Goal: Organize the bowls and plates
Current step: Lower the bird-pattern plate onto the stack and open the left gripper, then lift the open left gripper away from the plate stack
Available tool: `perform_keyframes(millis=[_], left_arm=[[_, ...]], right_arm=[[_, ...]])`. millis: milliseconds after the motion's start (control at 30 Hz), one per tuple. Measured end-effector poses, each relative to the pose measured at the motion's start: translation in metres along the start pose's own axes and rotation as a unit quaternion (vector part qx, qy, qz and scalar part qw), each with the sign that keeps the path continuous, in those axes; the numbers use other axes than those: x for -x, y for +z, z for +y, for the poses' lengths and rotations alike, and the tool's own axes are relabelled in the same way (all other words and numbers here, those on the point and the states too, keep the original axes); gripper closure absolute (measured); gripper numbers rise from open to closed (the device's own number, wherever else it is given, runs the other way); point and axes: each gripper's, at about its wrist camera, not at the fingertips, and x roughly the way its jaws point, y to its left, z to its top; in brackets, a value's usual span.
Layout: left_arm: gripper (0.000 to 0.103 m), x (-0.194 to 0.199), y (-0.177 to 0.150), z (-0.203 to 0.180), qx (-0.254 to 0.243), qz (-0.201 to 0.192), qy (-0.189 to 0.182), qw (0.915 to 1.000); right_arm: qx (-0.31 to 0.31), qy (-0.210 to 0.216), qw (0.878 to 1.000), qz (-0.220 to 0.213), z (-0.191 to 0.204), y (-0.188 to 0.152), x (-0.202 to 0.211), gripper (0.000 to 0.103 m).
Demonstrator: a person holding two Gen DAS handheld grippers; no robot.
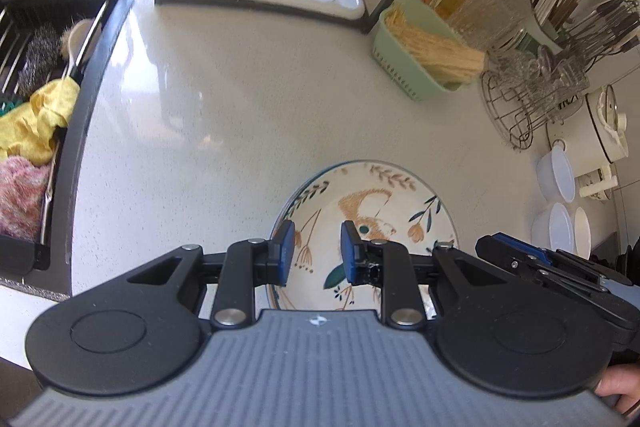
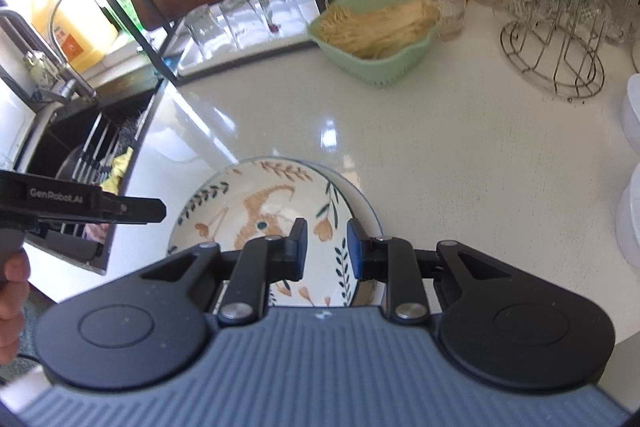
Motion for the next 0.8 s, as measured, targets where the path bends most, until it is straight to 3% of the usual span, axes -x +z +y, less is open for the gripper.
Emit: perform_keyframes(millis=[333, 633, 800], left_arm=[[0.076, 0.037, -0.010, -0.040, -0.039, -0.080, 0.025, 0.9957], [0.076, 0.053, -0.032, -0.073, -0.049, -0.109, 0.046, 0.9918], [0.076, 0.050, -0.033, -0.088, -0.065, -0.104, 0.066, 0.9903]], right_arm=[[0.005, 0.002, 0.997, -0.075, 0.006, 0.003, 0.043, 0.077], [0.016, 0.007, 0.995, -0.096, -0.008, -0.007, 0.065, 0.077], [0.023, 0.008, 0.995, -0.097, -0.017, -0.012, 0.064, 0.077]])
